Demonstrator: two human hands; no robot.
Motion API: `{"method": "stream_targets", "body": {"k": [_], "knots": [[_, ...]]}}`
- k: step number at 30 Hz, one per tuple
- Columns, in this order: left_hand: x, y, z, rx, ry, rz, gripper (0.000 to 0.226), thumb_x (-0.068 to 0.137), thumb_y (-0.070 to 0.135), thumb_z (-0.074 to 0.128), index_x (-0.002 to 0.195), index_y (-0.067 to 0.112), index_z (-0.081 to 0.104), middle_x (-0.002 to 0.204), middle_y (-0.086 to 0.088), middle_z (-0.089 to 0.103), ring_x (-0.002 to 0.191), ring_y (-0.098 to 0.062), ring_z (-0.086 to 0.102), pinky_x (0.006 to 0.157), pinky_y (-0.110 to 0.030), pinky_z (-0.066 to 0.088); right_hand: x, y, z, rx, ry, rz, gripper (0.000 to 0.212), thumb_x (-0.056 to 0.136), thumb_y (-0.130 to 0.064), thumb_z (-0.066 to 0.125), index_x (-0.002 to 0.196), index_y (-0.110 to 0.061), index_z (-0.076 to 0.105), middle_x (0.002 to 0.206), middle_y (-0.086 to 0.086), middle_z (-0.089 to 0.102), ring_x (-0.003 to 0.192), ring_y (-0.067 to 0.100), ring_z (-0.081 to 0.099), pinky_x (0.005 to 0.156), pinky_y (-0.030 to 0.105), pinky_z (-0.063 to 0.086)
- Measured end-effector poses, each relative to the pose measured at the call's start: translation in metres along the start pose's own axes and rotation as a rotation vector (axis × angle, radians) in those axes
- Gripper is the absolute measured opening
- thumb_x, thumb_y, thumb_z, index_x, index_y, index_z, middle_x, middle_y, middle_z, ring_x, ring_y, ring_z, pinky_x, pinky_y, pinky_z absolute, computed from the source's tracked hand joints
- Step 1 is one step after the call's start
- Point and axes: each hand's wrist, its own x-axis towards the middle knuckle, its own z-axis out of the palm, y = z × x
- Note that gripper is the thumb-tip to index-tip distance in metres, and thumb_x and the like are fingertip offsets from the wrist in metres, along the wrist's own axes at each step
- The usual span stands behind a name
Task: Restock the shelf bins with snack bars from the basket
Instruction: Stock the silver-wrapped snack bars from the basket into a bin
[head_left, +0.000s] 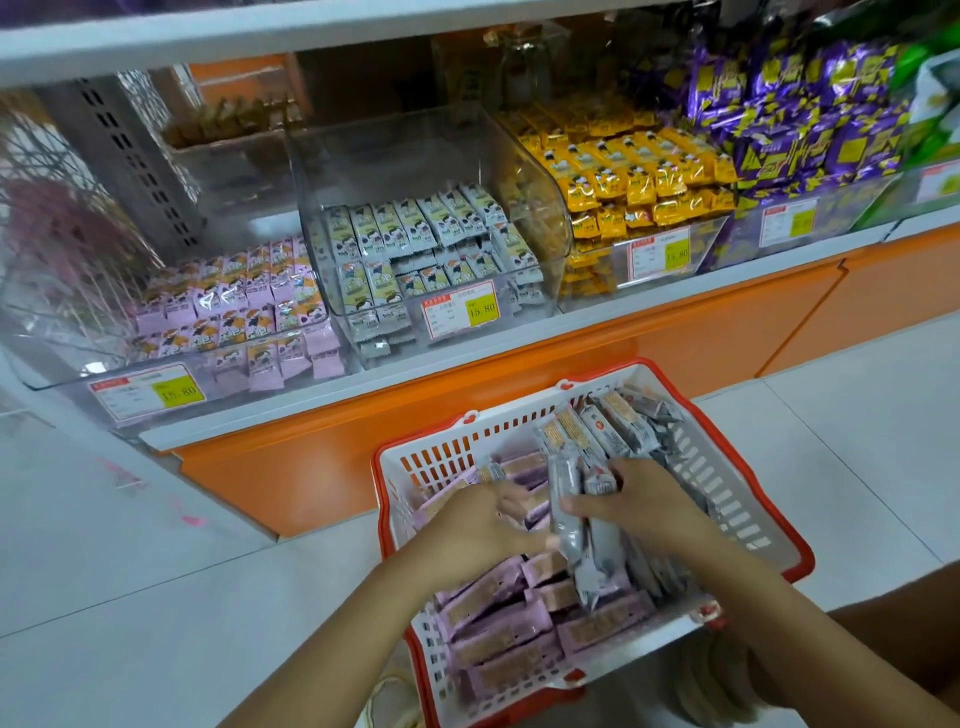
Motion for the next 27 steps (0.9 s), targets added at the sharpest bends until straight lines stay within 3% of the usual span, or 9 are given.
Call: {"method": "stream_targets", "body": {"k": [3, 7, 9, 11, 14, 17, 20, 23, 27], "knots": [[-0.004, 0.019, 0.0, -0.192, 0.142, 0.136, 0.024, 0.072, 0.036, 0.08, 0.089, 0.033, 0.064, 0.092, 0.005, 0.068, 0.091, -0.013, 0.067, 0.089, -0.036, 0.052, -0.012, -0.041, -0.006, 0.126, 0.031, -0.149, 0.067, 0.063, -0.064, 0.076, 0.099, -0.008, 0.069, 0.089, 0.012, 0.07, 0.081, 0.024, 0.068, 0.075, 0.044, 0.056], [-0.016, 0.033, -0.014, -0.365, 0.242, 0.154, 0.016, 0.081, 0.019, 0.074, 0.094, 0.025, 0.066, 0.082, 0.009, 0.066, 0.08, -0.005, 0.066, 0.072, -0.02, 0.049, -0.02, -0.076, -0.018, 0.078, 0.144, -0.251, 0.096, 0.061, -0.086, 0.054, 0.095, 0.004, 0.06, 0.08, 0.021, 0.061, 0.07, 0.03, 0.059, 0.06, 0.035, 0.042], [-0.021, 0.036, -0.02, -0.548, 0.181, 0.096, 0.013, 0.083, 0.015, 0.07, 0.095, 0.018, 0.066, 0.088, 0.004, 0.069, 0.082, -0.005, 0.067, 0.073, -0.019, 0.049, -0.02, -0.088, -0.027, 0.082, 0.183, -0.242, 0.084, 0.07, -0.08, 0.05, 0.084, 0.003, 0.056, 0.074, 0.015, 0.059, 0.067, 0.025, 0.058, 0.062, 0.034, 0.044], [-0.024, 0.036, -0.023, -0.68, 0.145, 0.047, 0.016, 0.084, 0.012, 0.068, 0.1, 0.012, 0.066, 0.1, -0.005, 0.072, 0.089, -0.013, 0.069, 0.079, -0.026, 0.052, -0.018, -0.102, -0.035, 0.059, 0.239, -0.211, 0.061, 0.082, -0.066, 0.051, 0.066, -0.009, 0.038, 0.059, 0.003, 0.039, 0.052, 0.016, 0.038, 0.052, 0.027, 0.031], [-0.027, 0.037, -0.024, -0.791, 0.116, 0.032, 0.031, 0.083, 0.009, 0.069, 0.114, 0.007, 0.062, 0.11, -0.014, 0.07, 0.102, -0.028, 0.066, 0.094, -0.041, 0.051, -0.008, -0.119, -0.033, -0.074, 0.228, -0.183, 0.054, 0.09, -0.06, 0.048, 0.064, -0.016, 0.031, 0.059, -0.001, 0.035, 0.055, 0.015, 0.036, 0.053, 0.028, 0.028], [-0.029, 0.042, -0.025, -0.83, 0.086, 0.058, 0.047, 0.076, 0.014, 0.076, 0.119, 0.005, 0.06, 0.111, -0.013, 0.07, 0.104, -0.028, 0.066, 0.092, -0.04, 0.053, -0.003, -0.134, -0.025, -0.176, 0.195, -0.199, 0.054, 0.089, -0.067, 0.039, 0.074, -0.015, 0.043, 0.071, 0.0, 0.048, 0.07, 0.02, 0.05, 0.061, 0.032, 0.036], [-0.033, 0.045, -0.033, -0.916, 0.128, 0.057, 0.047, 0.07, 0.019, 0.072, 0.113, 0.002, 0.061, 0.104, -0.013, 0.072, 0.094, -0.023, 0.07, 0.082, -0.033, 0.057, -0.005, -0.144, -0.029, -0.064, 0.135, -0.226, 0.062, 0.092, -0.066, 0.031, 0.117, -0.013, 0.052, 0.105, 0.003, 0.062, 0.094, 0.02, 0.059, 0.074, 0.033, 0.042], [-0.036, 0.047, -0.045, -1.062, 0.165, 0.055, 0.04, 0.068, 0.017, 0.071, 0.103, 0.001, 0.06, 0.1, -0.015, 0.072, 0.086, -0.022, 0.071, 0.084, -0.036, 0.056, -0.018, -0.149, -0.041, 0.164, 0.061, -0.306, 0.042, 0.094, -0.057, 0.038, 0.102, -0.019, 0.053, 0.089, -0.003, 0.058, 0.076, 0.01, 0.055, 0.067, 0.027, 0.041], [-0.041, 0.056, -0.061, -1.17, 0.198, 0.137, 0.024, 0.071, 0.015, 0.065, 0.091, 0.002, 0.065, 0.09, -0.014, 0.073, 0.074, -0.02, 0.07, 0.075, -0.033, 0.057, -0.036, -0.151, -0.04, 0.199, -0.076, -0.461, 0.028, 0.083, -0.051, 0.058, 0.107, -0.042, 0.048, 0.104, -0.021, 0.058, 0.092, -0.005, 0.058, 0.071, 0.011, 0.047]]}}
